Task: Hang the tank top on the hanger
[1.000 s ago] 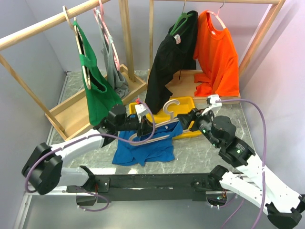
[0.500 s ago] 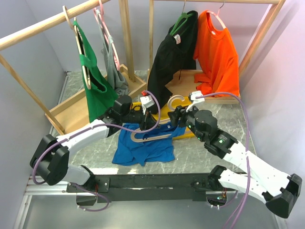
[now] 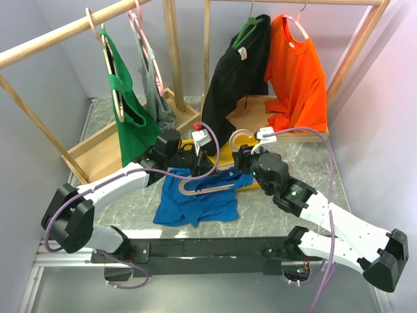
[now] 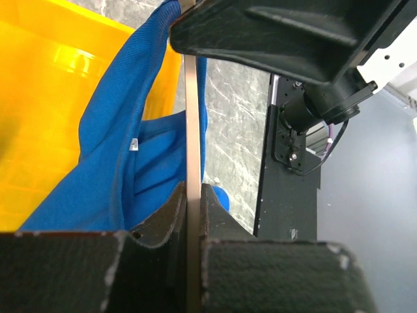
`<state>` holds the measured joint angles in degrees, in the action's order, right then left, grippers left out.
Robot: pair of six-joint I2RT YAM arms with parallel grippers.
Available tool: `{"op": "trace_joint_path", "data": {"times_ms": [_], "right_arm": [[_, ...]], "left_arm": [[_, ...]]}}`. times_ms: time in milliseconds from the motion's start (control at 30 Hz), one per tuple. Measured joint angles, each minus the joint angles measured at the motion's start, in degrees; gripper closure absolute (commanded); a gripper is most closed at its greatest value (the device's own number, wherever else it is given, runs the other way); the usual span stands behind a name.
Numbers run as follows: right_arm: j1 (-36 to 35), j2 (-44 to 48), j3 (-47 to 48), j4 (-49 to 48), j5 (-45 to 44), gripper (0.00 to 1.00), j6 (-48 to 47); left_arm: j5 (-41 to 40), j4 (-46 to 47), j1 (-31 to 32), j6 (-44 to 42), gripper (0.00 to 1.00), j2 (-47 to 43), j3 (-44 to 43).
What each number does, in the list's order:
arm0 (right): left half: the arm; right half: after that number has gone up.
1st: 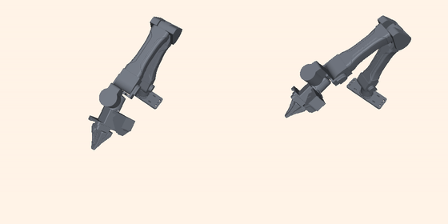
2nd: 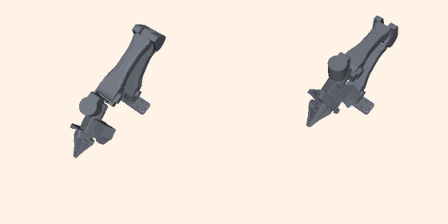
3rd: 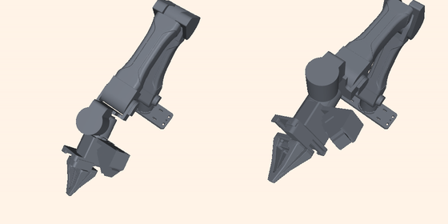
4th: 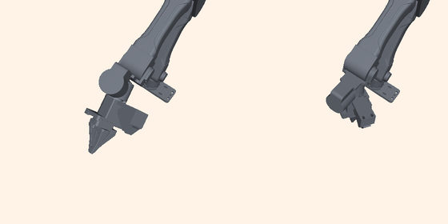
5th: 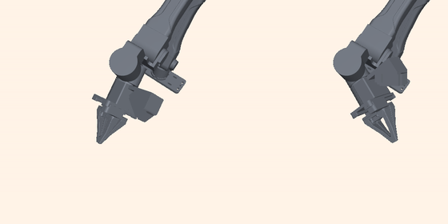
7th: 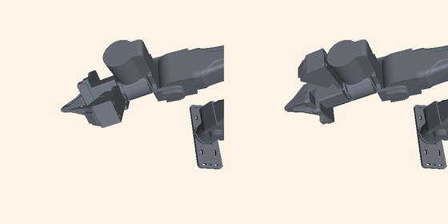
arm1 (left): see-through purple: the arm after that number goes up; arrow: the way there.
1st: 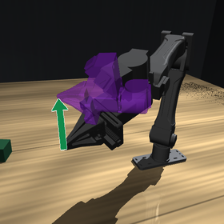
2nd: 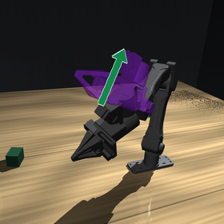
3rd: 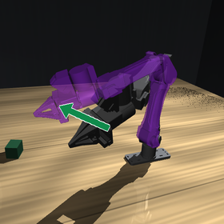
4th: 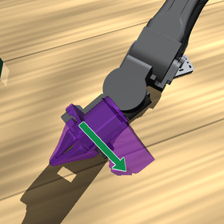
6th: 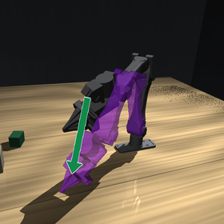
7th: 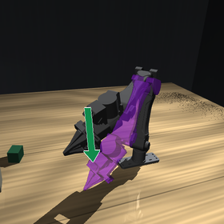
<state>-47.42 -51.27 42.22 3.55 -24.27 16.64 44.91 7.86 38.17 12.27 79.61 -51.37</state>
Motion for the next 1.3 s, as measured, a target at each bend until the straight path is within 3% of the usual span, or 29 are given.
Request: {"op": "trace_joint_path", "data": {"times_ms": [200,367,400,500,533,567,633,667,800,933,1300], "right_arm": [[-0.7,-2.7,-0.2,-1.5,-1.3,0.52,0.4],[-1.0,-3.1,-0.6,-2.8,-2.6,0.75,0.3],[-1.0,-3.2,-0.6,-2.8,-3.2,0.85,0.2],[-1.0,-3.8,-0.7,-2.4,-4.1,1.00,-1.1],[-1.1,-3.8,-0.8,-2.5,-4.2,1.00,-1.3],[-1.2,-3.9,-1.0,-2.8,-4.4,1.00,-1.3],[-1.4,-3.9,-1.3,-3.1,-4.8,1.00,-0.8],[-1.6,-3.9,-1.4,-3.3,-5.0,1.00,-0.7],[-2.7,-3.9,-1.5,-4.1,-6.2,1.00,-0.7],[-4.3,-3.9,-1.6,-4.3,-8.0,1.00,-1.6],[-6.1,-0.2,-5.2,-5.0,-10.9,1.00,-3.1]], "left_arm": [[0.1,0.2,0.0,1.3,0.99,0.0,0.0],[0.2,0.9,0.0,2.5,0.97,0.0,0.0],[0.2,0.9,-0.1,2.7,0.94,0.0,-0.1],[0.0,0.6,-0.2,4.0,0.82,0.0,-0.1],[-0.2,0.5,-0.2,4.5,0.78,0.0,-0.1],[-0.5,0.6,-0.2,5.2,0.66,-0.1,-0.1],[-1.6,1.6,-0.2,6.3,0.60,-0.4,-0.1],[-2.5,2.2,-0.1,7.3,0.49,-0.9,-0.1],[-6.6,3.9,-0.1,10.4,0.41,-3.0,-0.1],[-13.2,3.8,-0.1,14.3,0.28,-6.3,0.3],[-38.4,-6.9,-0.1,26.6,0.39,-19.3,3.4]]}}
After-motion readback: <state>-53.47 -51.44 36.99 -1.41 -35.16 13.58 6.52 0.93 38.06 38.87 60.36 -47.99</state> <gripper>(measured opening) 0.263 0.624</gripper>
